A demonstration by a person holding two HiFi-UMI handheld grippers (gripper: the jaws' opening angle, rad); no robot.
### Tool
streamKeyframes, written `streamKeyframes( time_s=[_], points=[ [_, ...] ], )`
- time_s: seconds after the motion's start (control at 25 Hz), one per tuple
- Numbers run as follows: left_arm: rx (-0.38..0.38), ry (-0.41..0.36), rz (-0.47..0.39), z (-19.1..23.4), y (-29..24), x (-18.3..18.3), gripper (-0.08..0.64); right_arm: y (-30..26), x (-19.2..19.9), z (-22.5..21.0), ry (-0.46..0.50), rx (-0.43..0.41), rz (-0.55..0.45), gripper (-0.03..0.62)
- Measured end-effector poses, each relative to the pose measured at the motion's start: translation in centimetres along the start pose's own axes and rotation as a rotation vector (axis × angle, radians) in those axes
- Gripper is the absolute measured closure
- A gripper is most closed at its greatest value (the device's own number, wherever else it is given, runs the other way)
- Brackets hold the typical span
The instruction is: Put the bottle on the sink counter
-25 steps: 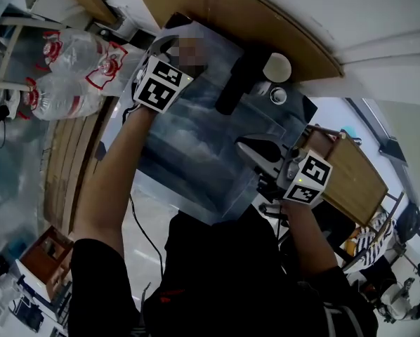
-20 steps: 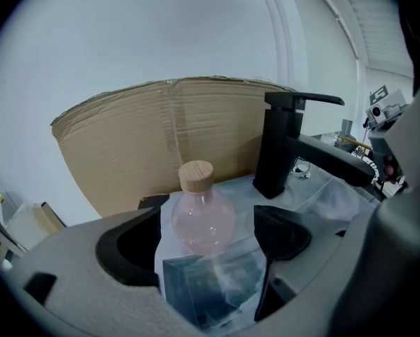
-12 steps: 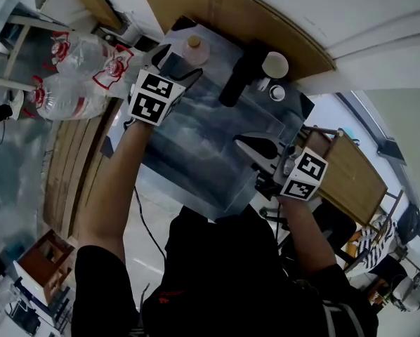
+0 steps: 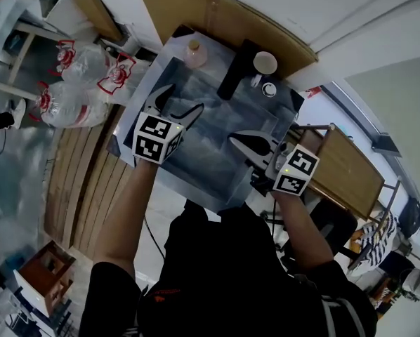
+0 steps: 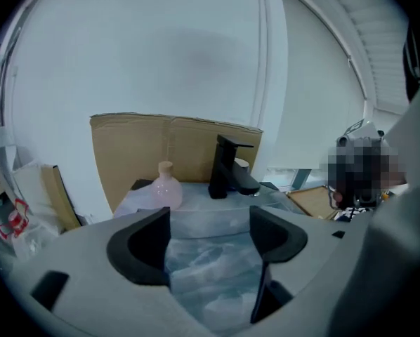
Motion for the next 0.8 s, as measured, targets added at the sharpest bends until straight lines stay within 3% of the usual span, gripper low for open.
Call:
streamKeyframes(
  time_s=[0.08,0.2,0.36,0.52,0.8],
  points=[
    [0.029,0.019,-0.019,-1.7,1.3,1.0,0.293,-0.1,-0.2,0.7,0.009,0.006,-0.006,0.591],
    [0.062,0.043,-0.055,-3.8,3.5,2.2,0.403,-0.3,-0.5,1.8,0.028,0.013,-0.014,0.591],
    [0.075,0.069,-0.089,-6.1,6.7,4.1,0.501,-0.6,-0.6,3.8,0.046,0.022,-0.015,0.591],
    [0.105,0.09,-0.111,-7.9,9.7,5.6,0.532,-0.9,-0.8,5.8,0.071,0.028,-0.022,0.591],
    [0.132,0.043,-0.118,-8.8,12.4,7.0,0.54,-1.8,-0.9,8.1,0.116,0.039,-0.015,0.591]
  ],
)
Point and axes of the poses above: the fingertips, and each gripper's own axes: y backward along the fingers, z to its left, x out of its underside, the point moved 5 cm from there along y, backward along the fingers, and after that the axes turned 8 degrees about z, right-handed, at the moved point
